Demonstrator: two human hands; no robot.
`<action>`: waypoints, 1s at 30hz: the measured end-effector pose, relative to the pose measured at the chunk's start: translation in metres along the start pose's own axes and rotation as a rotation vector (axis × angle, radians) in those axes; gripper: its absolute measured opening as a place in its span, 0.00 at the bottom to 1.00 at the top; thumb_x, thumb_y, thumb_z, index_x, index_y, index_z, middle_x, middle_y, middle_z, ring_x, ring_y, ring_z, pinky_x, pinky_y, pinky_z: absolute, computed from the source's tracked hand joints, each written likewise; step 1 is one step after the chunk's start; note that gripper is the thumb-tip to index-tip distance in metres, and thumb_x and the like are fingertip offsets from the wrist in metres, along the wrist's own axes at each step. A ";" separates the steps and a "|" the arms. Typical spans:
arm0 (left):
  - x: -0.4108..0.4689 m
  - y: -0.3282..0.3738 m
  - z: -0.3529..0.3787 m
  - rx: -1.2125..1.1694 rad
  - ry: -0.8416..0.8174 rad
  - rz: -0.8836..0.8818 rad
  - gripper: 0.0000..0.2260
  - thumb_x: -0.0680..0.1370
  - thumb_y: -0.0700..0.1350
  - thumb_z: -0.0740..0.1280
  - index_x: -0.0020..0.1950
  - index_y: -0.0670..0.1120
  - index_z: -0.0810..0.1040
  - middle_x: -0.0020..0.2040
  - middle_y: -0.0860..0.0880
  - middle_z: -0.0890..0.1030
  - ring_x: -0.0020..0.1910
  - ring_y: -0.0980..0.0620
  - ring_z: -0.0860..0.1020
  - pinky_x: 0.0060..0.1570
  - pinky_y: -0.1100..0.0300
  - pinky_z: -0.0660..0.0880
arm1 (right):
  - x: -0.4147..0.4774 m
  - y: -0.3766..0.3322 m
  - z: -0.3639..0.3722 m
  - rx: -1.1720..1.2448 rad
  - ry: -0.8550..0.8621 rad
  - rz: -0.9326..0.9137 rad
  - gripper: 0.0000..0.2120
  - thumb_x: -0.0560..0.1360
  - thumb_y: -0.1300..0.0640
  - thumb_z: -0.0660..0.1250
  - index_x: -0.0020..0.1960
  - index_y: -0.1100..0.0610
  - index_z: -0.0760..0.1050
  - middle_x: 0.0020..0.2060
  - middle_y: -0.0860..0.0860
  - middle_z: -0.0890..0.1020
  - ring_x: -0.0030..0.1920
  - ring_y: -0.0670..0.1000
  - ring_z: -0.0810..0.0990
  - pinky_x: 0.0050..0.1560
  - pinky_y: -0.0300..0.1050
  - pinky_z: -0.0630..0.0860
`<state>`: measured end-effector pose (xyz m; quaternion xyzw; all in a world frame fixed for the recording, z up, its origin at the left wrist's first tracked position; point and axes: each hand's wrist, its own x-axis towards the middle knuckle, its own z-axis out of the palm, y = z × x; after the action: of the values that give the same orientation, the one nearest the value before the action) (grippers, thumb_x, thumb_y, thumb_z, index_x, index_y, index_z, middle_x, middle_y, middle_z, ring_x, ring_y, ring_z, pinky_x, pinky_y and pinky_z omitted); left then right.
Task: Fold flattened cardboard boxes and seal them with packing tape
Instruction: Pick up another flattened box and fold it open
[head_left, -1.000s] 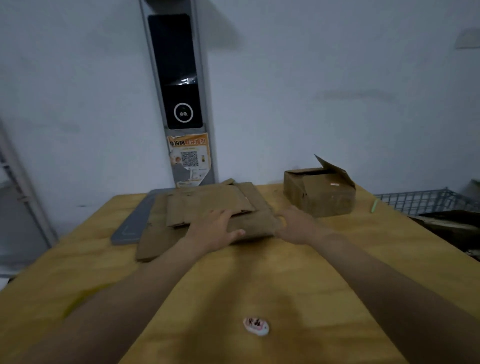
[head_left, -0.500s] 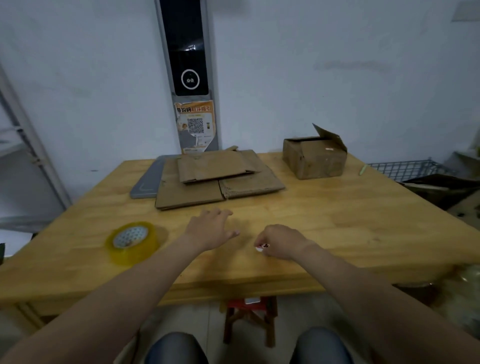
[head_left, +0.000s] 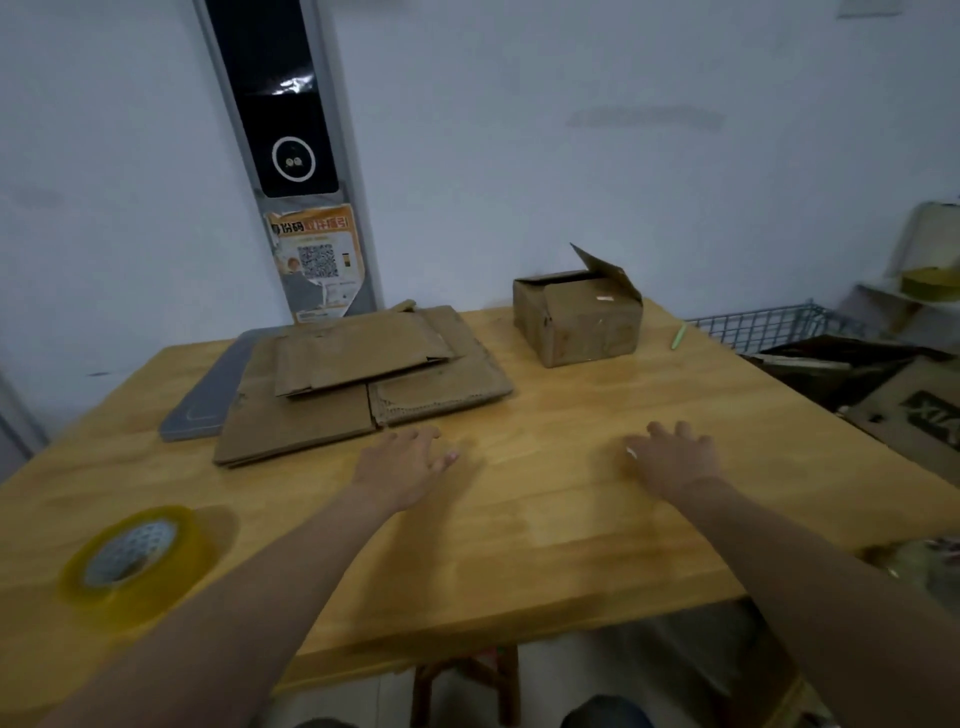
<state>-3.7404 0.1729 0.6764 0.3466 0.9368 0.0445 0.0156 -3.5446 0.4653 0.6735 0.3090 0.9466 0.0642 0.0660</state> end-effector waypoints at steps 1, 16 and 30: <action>0.008 0.001 0.000 -0.002 0.008 0.007 0.29 0.82 0.68 0.50 0.77 0.54 0.66 0.74 0.48 0.71 0.73 0.43 0.69 0.66 0.44 0.72 | 0.007 0.006 -0.003 -0.007 -0.020 0.045 0.21 0.83 0.52 0.56 0.74 0.41 0.65 0.70 0.52 0.67 0.69 0.62 0.66 0.62 0.58 0.72; 0.060 -0.111 -0.033 -0.044 0.230 -0.195 0.25 0.83 0.63 0.57 0.76 0.52 0.66 0.77 0.44 0.64 0.76 0.38 0.59 0.69 0.38 0.68 | 0.110 -0.132 -0.080 0.357 0.057 -0.230 0.27 0.81 0.51 0.63 0.79 0.48 0.64 0.73 0.54 0.68 0.71 0.62 0.68 0.67 0.58 0.73; 0.110 -0.212 -0.032 -0.632 0.327 -0.524 0.29 0.82 0.61 0.61 0.80 0.50 0.62 0.75 0.46 0.71 0.73 0.41 0.69 0.71 0.42 0.66 | 0.208 -0.289 -0.092 0.582 0.101 -0.408 0.26 0.82 0.52 0.63 0.79 0.49 0.64 0.77 0.51 0.67 0.75 0.56 0.65 0.74 0.51 0.64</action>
<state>-3.9630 0.0818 0.6884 0.0637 0.9235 0.3778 -0.0169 -3.8929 0.3503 0.6996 0.1158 0.9695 -0.2075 -0.0604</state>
